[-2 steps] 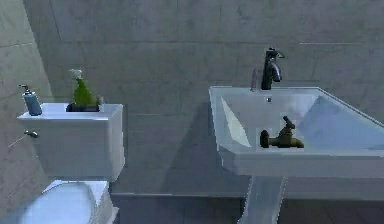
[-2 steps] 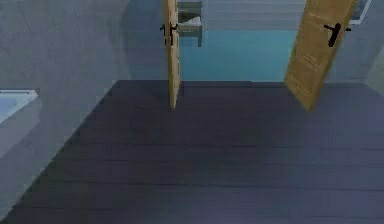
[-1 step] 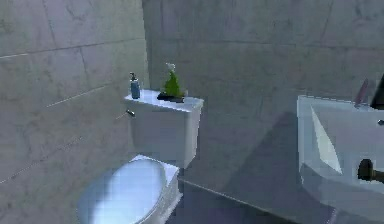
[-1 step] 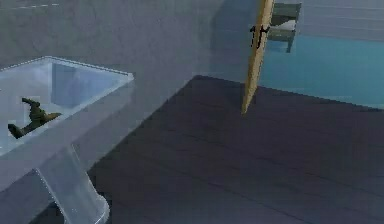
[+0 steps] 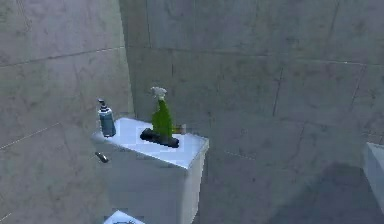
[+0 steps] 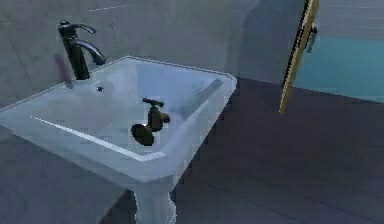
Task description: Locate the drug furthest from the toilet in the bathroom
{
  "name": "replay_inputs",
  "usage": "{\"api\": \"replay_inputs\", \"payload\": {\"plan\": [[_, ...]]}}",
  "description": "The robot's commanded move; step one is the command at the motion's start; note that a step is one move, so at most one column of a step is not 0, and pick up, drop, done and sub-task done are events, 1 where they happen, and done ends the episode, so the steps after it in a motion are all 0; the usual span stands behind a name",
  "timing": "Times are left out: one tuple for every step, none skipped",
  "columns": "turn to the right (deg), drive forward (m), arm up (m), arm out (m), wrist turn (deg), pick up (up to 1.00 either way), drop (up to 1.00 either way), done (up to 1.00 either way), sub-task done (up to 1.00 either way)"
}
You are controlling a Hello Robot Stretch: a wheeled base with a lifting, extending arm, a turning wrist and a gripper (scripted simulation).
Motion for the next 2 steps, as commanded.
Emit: {"api": "replay_inputs", "payload": {"plan": [[-45.0, 0.00, 0.00, 0.00, 0.0, 0.00, 0.00, 0.00, 0.00], [-45.0, 0.00, 0.00, 0.00, 0.0, 0.00, 0.00, 0.00, 0.00]]}}
